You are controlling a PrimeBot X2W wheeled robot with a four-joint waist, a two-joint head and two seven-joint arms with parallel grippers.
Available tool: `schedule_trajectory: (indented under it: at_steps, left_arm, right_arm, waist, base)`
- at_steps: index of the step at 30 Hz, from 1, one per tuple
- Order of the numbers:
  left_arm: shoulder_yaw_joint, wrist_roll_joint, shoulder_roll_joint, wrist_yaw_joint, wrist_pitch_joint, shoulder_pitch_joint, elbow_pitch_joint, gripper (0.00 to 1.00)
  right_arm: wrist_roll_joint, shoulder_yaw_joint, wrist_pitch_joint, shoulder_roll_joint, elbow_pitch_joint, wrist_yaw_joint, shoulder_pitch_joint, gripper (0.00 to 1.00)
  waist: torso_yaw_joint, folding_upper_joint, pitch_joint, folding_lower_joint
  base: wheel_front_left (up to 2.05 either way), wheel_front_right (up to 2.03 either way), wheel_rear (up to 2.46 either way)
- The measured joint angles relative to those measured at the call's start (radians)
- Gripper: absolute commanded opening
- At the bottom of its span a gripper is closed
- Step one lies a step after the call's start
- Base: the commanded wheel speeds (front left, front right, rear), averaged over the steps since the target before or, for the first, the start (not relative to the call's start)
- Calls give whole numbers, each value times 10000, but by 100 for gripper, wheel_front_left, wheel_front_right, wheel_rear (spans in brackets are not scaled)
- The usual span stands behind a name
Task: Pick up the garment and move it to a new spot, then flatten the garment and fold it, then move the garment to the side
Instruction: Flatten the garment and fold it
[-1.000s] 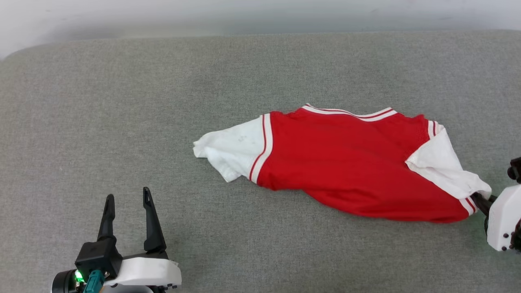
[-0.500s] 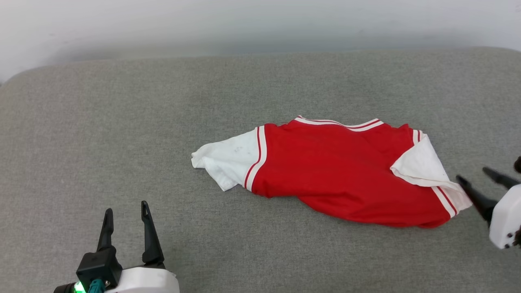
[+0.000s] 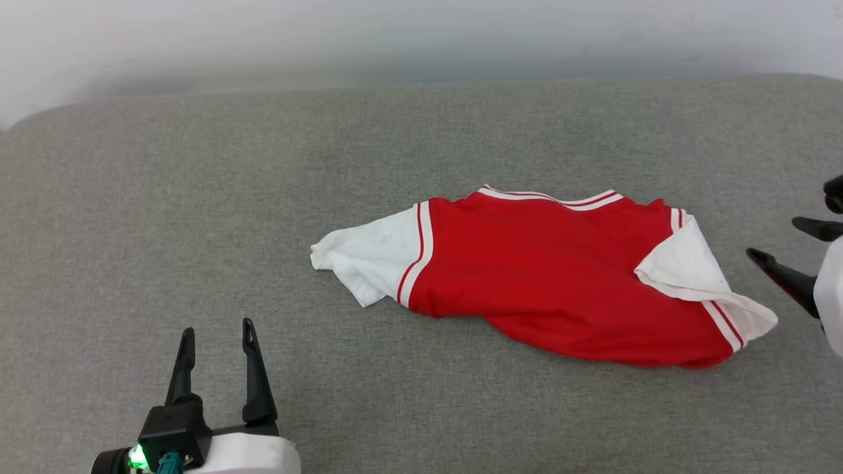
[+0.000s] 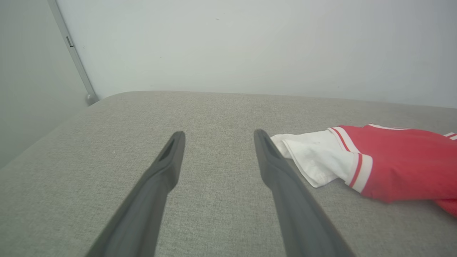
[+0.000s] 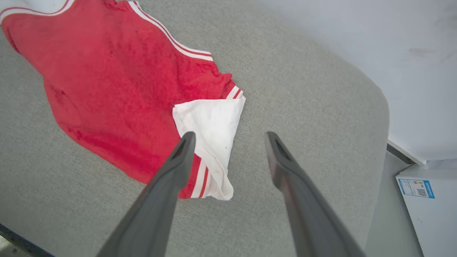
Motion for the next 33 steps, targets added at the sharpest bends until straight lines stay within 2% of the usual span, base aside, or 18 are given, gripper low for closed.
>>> schedule_trajectory:
  at_steps: [5,10,13,19,22,23,24,28,33]
  left_arm:
    - [-176,23,-12,-86,0,-249,-17,100]
    - [-282,-6,-13,-84,0,-493,-10,100]
    - [-320,-8,-15,-84,0,-618,-29,100]
    - [-382,-8,-19,-94,0,-930,-15,100]
    - [-357,-8,-21,-102,0,-1000,56,100]
    - [-345,-8,-21,-107,0,-1001,96,100]
    - [-314,-8,-21,-105,0,-1003,134,100]
    - [-240,-8,-23,-125,0,-998,272,100]
    - [-198,-13,-23,-125,0,-949,274,100]
  right_arm:
    - [244,966,2178,-290,75,0,-1137,100]
    - [395,1674,3085,-102,1104,-2,-1836,100]
    - [385,2027,3099,236,1860,0,-1973,100]
    - [284,2608,2408,934,3290,-2,-2011,100]
    - [499,2700,2004,1039,3703,2,-2055,100]
    - [560,2727,1728,1055,3754,0,-2056,42]
    - [600,2777,1455,1062,3739,0,-2054,0]
    - [803,2936,518,966,3331,2,-2026,0]
    - [1576,2098,-545,545,2683,2,-1908,0]
  waist:
    - [258,0,314,0]
    - [565,0,675,1]
    - [716,0,933,1]
    - [939,0,1478,1]
    - [962,0,1619,1]
    - [944,0,1609,1]
    - [915,0,1581,0]
    - [739,0,1352,1]
    - [468,0,1041,1]
  base:
    - [0,0,0]
    - [0,0,0]
    - [0,0,0]
    - [0,0,0]
    - [0,0,0]
    - [0,0,0]
    - [0,0,0]
    - [0,0,0]
    - [0,0,0]
